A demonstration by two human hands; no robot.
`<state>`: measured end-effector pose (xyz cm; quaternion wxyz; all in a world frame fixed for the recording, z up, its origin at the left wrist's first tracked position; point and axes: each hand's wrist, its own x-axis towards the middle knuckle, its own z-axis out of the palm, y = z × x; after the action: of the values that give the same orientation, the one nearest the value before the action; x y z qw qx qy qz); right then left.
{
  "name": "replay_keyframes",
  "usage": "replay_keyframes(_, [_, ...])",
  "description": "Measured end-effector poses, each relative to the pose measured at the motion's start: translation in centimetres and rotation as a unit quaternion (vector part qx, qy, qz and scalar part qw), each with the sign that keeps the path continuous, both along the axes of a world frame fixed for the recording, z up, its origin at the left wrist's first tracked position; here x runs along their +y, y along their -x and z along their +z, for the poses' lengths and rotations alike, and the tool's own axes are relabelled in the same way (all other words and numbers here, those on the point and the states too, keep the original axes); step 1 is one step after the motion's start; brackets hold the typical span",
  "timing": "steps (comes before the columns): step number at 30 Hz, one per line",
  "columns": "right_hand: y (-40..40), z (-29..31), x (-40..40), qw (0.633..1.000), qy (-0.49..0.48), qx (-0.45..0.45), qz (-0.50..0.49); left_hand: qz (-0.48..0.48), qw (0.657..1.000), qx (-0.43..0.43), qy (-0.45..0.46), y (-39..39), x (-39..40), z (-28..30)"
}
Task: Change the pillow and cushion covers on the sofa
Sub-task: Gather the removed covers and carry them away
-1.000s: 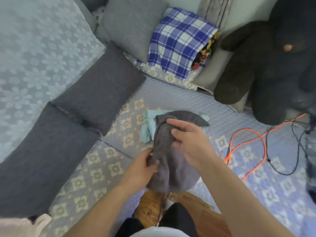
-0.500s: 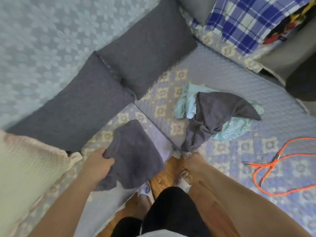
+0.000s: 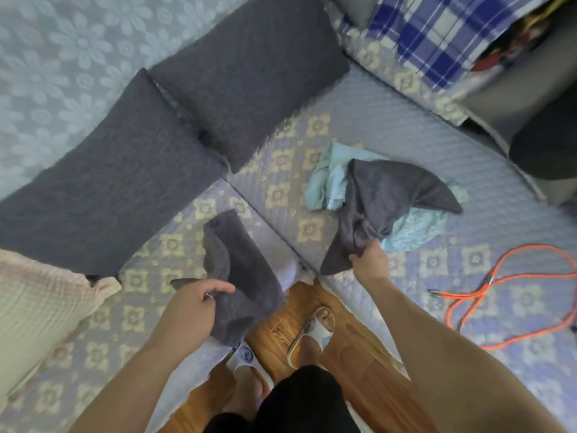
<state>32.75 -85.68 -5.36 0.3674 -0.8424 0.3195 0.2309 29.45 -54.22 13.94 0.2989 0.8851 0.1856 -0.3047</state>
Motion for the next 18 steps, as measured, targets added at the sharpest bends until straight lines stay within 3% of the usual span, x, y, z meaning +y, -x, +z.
replay_keyframes(2, [-0.1,4.7,-1.8,0.995,-0.041,-0.041,-0.082,0.031,0.999,-0.045,0.002,-0.3,-1.3,1.0])
replay_keyframes(5, [0.2,12.7,-3.3,0.989,-0.045,-0.119,-0.072,0.03,0.993,-0.1,0.054,-0.9,-3.5,2.9])
replay_keyframes(9, [1.7,22.2,-0.5,0.972,-0.064,-0.225,-0.014,-0.038,0.983,-0.108,0.141,-1.8,-6.5,4.9])
replay_keyframes(11, [2.4,24.6,2.2,0.967,-0.121,-0.225,-0.016,-0.105,0.976,-0.085,0.173,-1.6,-8.1,5.7])
replay_keyframes(14, [2.3,25.8,5.6,0.937,-0.223,-0.225,-0.146,-0.2,0.966,-0.048,0.157,-0.8,-10.0,6.0])
replay_keyframes(16, [1.7,26.1,6.8,0.911,-0.285,-0.205,-0.218,-0.216,0.966,-0.073,0.12,-0.4,-10.5,5.8])
replay_keyframes(18, [1.4,25.4,6.8,0.921,-0.253,-0.195,-0.223,-0.196,0.973,-0.111,0.057,-1.0,-9.8,5.3])
